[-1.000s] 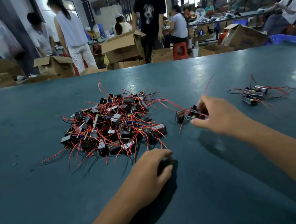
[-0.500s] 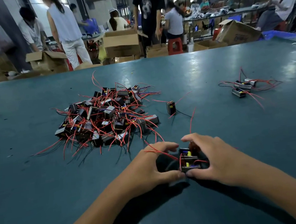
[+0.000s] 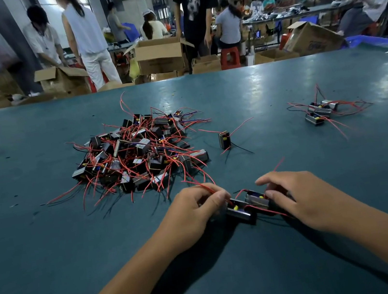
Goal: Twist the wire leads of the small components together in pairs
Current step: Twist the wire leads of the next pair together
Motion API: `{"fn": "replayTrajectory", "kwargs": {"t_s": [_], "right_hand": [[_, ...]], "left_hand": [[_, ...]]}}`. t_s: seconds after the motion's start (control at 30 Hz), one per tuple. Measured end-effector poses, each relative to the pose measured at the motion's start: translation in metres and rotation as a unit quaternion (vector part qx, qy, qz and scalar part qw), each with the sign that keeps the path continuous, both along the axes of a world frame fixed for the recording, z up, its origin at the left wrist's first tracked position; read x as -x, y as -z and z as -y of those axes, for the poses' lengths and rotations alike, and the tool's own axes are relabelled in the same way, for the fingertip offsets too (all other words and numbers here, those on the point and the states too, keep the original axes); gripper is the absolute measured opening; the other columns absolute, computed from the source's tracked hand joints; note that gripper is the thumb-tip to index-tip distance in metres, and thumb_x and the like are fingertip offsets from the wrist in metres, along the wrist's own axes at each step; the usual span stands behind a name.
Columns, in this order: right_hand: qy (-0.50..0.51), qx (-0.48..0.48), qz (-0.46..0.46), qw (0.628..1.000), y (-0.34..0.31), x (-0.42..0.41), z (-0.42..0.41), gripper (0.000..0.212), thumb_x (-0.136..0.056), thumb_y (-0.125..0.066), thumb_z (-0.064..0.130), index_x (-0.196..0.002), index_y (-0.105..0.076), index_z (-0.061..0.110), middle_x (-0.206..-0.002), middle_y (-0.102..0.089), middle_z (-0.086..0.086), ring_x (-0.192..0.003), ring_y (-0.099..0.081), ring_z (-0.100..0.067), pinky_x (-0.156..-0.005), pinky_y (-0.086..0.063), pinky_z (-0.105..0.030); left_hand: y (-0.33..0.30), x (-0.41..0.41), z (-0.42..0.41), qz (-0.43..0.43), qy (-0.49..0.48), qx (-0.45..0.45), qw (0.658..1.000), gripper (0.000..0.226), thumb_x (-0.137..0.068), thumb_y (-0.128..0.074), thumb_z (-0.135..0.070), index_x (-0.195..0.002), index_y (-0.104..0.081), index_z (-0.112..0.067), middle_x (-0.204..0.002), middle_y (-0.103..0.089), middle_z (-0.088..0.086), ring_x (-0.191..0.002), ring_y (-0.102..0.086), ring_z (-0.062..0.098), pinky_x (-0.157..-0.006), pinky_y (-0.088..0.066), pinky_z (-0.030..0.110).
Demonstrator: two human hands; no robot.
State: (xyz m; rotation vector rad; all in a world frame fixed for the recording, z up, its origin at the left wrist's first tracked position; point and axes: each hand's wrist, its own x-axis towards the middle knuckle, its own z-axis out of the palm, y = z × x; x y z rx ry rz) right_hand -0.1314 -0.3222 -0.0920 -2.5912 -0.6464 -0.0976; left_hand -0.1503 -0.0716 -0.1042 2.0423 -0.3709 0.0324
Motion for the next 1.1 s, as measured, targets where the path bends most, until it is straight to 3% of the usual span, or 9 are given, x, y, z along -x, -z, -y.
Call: {"fn": "replayTrajectory", "kwargs": {"t_s": [0.23, 0.43, 0.5, 0.57, 0.63, 0.7, 0.77, 0.9, 1.1], "right_hand": [[0.064, 0.069, 0.032, 0.995, -0.003, -0.002, 0.007, 0.024, -0.101, -0.043, 0.038, -0.11, -0.064, 0.03, -0.098, -0.059, 0.009, -0.095, -0.057, -0.014, -0.083, -0.046, -0.032], [0.102, 0.125, 0.109, 0.981, -0.006, 0.003, 0.004, 0.025, -0.098, -0.05, 0.032, -0.117, -0.066, 0.029, -0.107, -0.058, 0.004, -0.104, -0.053, -0.02, -0.088, -0.041, -0.034], [0.085, 0.11, 0.13, 0.982, -0.008, 0.003, 0.003, 0.029, -0.089, -0.062, 0.017, -0.117, -0.068, 0.025, -0.113, -0.059, 0.001, -0.109, -0.053, -0.025, -0.09, -0.038, -0.035], [0.015, 0.109, 0.128, 0.986, -0.009, 0.005, 0.003, 0.045, -0.076, -0.069, 0.001, -0.115, -0.069, 0.024, -0.123, -0.059, -0.001, -0.119, -0.054, -0.027, -0.096, -0.034, -0.035], [-0.063, 0.135, 0.134, 0.98, -0.009, 0.006, 0.003, 0.052, -0.07, -0.072, 0.001, -0.116, -0.067, 0.025, -0.136, -0.055, -0.001, -0.131, -0.048, -0.025, -0.103, -0.03, -0.036], [-0.093, 0.14, 0.119, 0.979, -0.007, 0.005, 0.005, 0.042, -0.079, -0.07, 0.011, -0.119, -0.066, 0.025, -0.14, -0.053, 0.002, -0.138, -0.041, -0.019, -0.112, -0.024, -0.034], [-0.092, 0.125, 0.111, 0.982, -0.005, 0.003, 0.007, 0.029, -0.087, -0.068, 0.019, -0.115, -0.066, 0.027, -0.128, -0.06, 0.009, -0.134, -0.045, -0.013, -0.112, -0.02, -0.028], [-0.089, 0.122, 0.128, 0.98, -0.004, -0.001, 0.01, 0.016, -0.094, -0.061, 0.032, -0.109, -0.066, 0.03, -0.102, -0.063, 0.017, -0.11, -0.055, -0.011, -0.102, -0.022, -0.024], [-0.128, 0.13, 0.058, 0.982, -0.004, -0.001, 0.009, 0.025, -0.099, -0.043, 0.047, -0.119, -0.056, 0.039, -0.105, -0.053, 0.025, -0.108, -0.045, 0.0, -0.101, -0.021, -0.026]], "left_hand": [[-0.008, -0.006, -0.011, -0.048, -0.151, 0.136, 0.978, 0.017, -0.102, -0.055, -0.02, -0.095, -0.067, -0.011, -0.079, -0.071, 0.002, -0.061, -0.061, 0.01, -0.053, -0.049, 0.024], [-0.015, -0.005, -0.02, 0.143, -0.275, 0.096, 0.946, 0.012, -0.094, -0.065, -0.022, -0.094, -0.053, -0.025, -0.067, -0.055, -0.005, -0.057, -0.049, 0.009, -0.055, -0.044, 0.029], [-0.021, -0.001, -0.019, 0.225, -0.229, 0.025, 0.947, 0.009, -0.093, -0.065, -0.019, -0.094, -0.057, -0.024, -0.074, -0.06, -0.009, -0.067, -0.056, 0.008, -0.062, -0.046, 0.023], [-0.022, 0.002, -0.014, 0.266, -0.138, -0.109, 0.948, 0.017, -0.091, -0.064, -0.021, -0.108, -0.064, -0.02, -0.098, -0.068, -0.01, -0.092, -0.061, 0.011, -0.084, -0.046, 0.021], [-0.017, 0.003, -0.009, 0.24, -0.049, -0.263, 0.933, 0.041, -0.096, -0.062, -0.031, -0.135, -0.056, -0.022, -0.134, -0.059, -0.007, -0.13, -0.047, 0.011, -0.112, -0.026, 0.023], [-0.009, 0.003, -0.005, 0.205, -0.005, -0.367, 0.907, 0.052, -0.1, -0.05, -0.045, -0.149, -0.038, -0.03, -0.15, -0.044, -0.014, -0.145, -0.026, 0.004, -0.122, -0.003, 0.027], [-0.005, 0.002, -0.005, 0.201, -0.013, -0.413, 0.888, 0.049, -0.102, -0.042, -0.051, -0.147, -0.038, -0.033, -0.145, -0.047, -0.016, -0.141, -0.032, 0.004, -0.121, -0.001, 0.029], [-0.015, 0.0, -0.019, 0.201, -0.066, -0.448, 0.869, 0.033, -0.099, -0.042, -0.056, -0.122, -0.053, -0.034, -0.119, -0.061, -0.015, -0.119, -0.048, 0.012, -0.108, -0.019, 0.031], [-0.025, 0.005, -0.038, 0.167, -0.086, -0.48, 0.857, 0.031, -0.089, -0.05, -0.058, -0.106, -0.053, -0.033, -0.104, -0.057, -0.015, -0.108, -0.047, 0.015, -0.097, -0.022, 0.034]]}}
